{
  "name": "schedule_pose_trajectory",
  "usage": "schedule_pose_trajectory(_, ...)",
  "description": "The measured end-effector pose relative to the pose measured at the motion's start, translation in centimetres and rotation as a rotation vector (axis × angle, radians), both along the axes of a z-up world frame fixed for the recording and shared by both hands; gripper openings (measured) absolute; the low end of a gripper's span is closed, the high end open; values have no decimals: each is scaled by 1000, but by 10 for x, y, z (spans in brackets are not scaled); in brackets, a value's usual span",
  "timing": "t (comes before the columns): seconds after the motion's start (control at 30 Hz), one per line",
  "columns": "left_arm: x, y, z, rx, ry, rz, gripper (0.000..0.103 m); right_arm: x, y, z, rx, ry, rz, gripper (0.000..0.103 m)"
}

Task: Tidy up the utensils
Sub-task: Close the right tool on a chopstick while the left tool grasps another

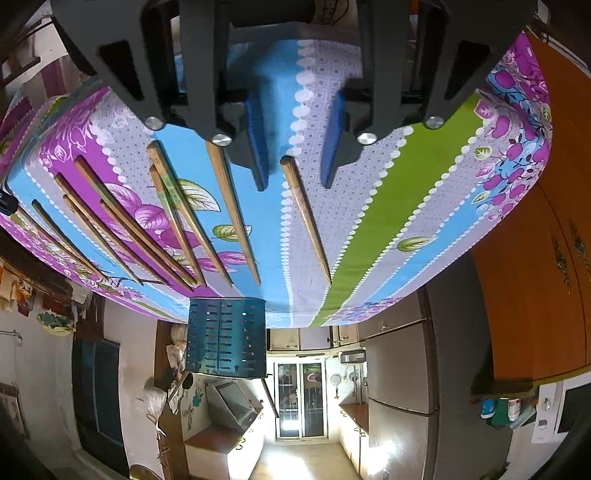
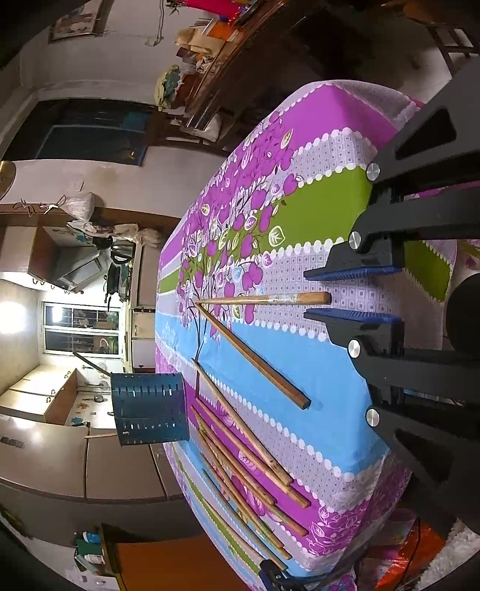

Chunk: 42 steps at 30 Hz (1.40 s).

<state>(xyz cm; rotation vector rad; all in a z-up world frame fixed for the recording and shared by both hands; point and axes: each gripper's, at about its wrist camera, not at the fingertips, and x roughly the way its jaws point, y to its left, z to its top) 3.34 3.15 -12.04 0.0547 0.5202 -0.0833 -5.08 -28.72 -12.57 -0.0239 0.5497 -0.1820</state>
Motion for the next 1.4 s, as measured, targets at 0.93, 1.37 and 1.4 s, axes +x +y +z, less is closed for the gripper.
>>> schedule_pose_trajectory(0.93, -3, 8, 2, -39, -8, 1, 5, -3, -8, 4, 88, -11, 11, 8)
schedule_pose_trajectory(1.37, -29, 18, 51, -65, -118, 8, 5, -36, 3, 66, -22, -171, 44, 8)
schedule_pose_trajectory(1.4, -30, 19, 57, -74, -124, 7, 5, -36, 4, 72, -29, -186, 52, 8)
